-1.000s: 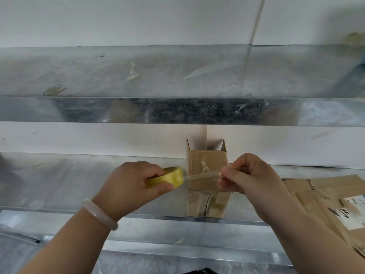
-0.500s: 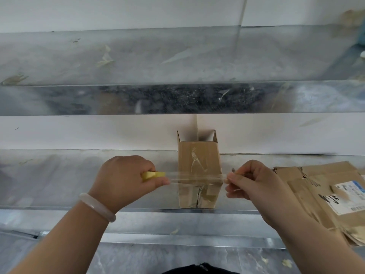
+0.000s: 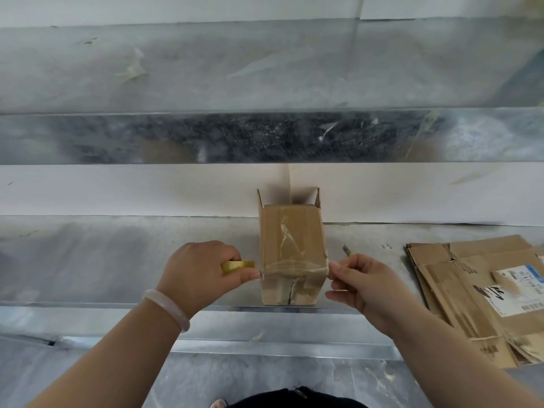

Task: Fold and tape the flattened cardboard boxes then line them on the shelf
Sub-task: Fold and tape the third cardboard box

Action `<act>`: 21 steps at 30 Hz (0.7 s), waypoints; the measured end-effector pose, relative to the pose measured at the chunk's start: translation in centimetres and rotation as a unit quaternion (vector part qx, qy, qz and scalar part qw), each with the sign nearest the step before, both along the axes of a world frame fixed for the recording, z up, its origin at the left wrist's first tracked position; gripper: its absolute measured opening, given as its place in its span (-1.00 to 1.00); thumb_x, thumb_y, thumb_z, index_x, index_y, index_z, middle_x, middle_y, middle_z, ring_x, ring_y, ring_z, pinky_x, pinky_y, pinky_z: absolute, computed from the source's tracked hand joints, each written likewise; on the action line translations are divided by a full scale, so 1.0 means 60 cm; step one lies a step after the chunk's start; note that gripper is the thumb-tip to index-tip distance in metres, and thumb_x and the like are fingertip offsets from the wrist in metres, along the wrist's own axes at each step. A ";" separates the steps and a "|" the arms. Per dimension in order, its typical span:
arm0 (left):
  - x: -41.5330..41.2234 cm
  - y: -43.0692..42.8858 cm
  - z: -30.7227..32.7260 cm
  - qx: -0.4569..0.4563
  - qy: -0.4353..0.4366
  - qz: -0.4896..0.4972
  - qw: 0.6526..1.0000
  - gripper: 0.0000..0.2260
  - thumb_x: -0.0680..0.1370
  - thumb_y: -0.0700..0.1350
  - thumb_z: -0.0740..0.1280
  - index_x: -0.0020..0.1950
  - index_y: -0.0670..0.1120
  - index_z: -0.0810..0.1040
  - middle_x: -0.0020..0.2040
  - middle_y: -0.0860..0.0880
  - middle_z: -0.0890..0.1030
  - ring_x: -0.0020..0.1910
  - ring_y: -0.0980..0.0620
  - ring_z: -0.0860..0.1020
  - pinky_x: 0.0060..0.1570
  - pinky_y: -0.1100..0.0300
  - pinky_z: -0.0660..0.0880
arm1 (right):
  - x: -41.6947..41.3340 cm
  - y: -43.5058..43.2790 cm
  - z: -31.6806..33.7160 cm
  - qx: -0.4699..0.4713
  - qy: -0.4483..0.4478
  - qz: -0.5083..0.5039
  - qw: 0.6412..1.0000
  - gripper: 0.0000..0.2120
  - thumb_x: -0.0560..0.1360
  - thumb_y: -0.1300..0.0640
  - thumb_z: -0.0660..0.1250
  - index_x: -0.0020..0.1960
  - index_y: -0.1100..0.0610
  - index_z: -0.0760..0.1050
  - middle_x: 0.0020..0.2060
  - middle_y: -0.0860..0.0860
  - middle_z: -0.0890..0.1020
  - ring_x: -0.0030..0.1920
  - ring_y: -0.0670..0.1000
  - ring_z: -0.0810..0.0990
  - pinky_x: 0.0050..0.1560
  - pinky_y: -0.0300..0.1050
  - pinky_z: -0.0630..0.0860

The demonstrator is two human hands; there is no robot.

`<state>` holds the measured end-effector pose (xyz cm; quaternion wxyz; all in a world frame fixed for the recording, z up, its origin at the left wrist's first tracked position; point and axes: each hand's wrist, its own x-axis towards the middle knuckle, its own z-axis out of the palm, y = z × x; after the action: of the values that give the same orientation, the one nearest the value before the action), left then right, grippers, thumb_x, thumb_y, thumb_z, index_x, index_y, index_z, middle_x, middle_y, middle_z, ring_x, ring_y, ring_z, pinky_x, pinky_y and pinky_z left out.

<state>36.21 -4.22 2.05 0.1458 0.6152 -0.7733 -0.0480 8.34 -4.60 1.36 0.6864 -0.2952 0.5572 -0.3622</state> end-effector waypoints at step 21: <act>-0.005 -0.010 -0.008 0.052 0.040 -0.004 0.998 -0.46 0.30 0.51 0.00 -0.33 0.10 0.48 -0.39 0.11 0.50 -0.36 0.15 0.47 -0.38 0.32 0.31 | 0.000 0.012 -0.058 -0.288 0.287 -0.114 0.907 -0.70 0.59 0.11 0.29 0.30 -0.09 0.52 0.03 -0.13 0.66 0.04 -0.14 0.62 0.13 -0.24 0.52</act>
<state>35.89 -4.85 1.59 0.1439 0.6164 -0.7658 -0.1134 8.33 -3.89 -2.13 0.3360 -0.5054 0.6315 -0.4826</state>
